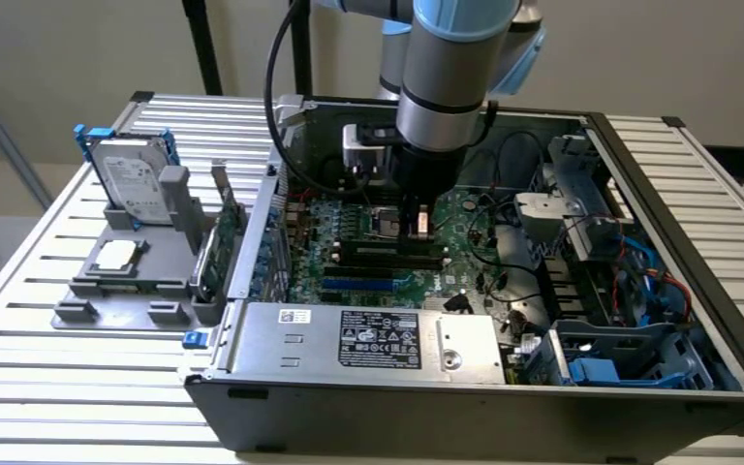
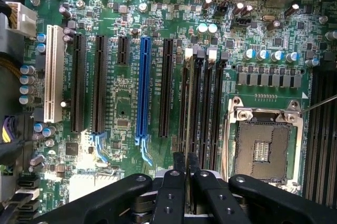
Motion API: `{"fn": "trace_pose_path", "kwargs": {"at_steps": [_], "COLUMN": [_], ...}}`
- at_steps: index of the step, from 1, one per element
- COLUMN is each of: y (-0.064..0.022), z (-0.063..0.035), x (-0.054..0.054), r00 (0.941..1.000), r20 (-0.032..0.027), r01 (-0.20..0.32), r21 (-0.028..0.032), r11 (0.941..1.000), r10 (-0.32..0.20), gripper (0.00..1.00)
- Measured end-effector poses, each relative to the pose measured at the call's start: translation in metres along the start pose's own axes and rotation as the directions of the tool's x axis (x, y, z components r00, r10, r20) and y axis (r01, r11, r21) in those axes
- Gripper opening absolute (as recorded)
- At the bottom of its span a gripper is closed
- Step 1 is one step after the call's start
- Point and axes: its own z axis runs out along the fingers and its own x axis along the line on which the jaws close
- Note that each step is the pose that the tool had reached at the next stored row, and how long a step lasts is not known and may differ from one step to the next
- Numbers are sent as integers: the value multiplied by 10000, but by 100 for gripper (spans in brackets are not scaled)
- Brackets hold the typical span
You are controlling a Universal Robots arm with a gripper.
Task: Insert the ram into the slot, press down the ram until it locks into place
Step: 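Insert the ram into the slot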
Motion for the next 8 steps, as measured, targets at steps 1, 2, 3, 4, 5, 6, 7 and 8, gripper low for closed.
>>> {"fn": "trace_pose_path", "kwargs": {"at_steps": [1, 2, 3, 4, 5, 6, 7, 8], "y": [0, 0, 0, 0, -1, -1, -1, -1], "z": [1, 1, 2, 5, 8, 12, 17, 22], "x": [1, 1, 1, 0, 0, 0, 0, 0], "r00": [10000, 10000, 10000, 10000, 10000, 10000, 10000, 10000], "r20": [-3, -3, -5, -2, -1, 1, 0, -1], "r01": [0, 0, 0, 0, 0, 0, 0, 0], "r21": [-1, -2, -2, -1, 0, 1, 1, 0], "r11": [10000, 10000, 10000, 10000, 10000, 10000, 10000, 10000], "r10": [0, 0, 0, 0, 0, 0, 0, 0], "gripper": [13, 13, 13, 13, 13, 13, 13, 13]}}
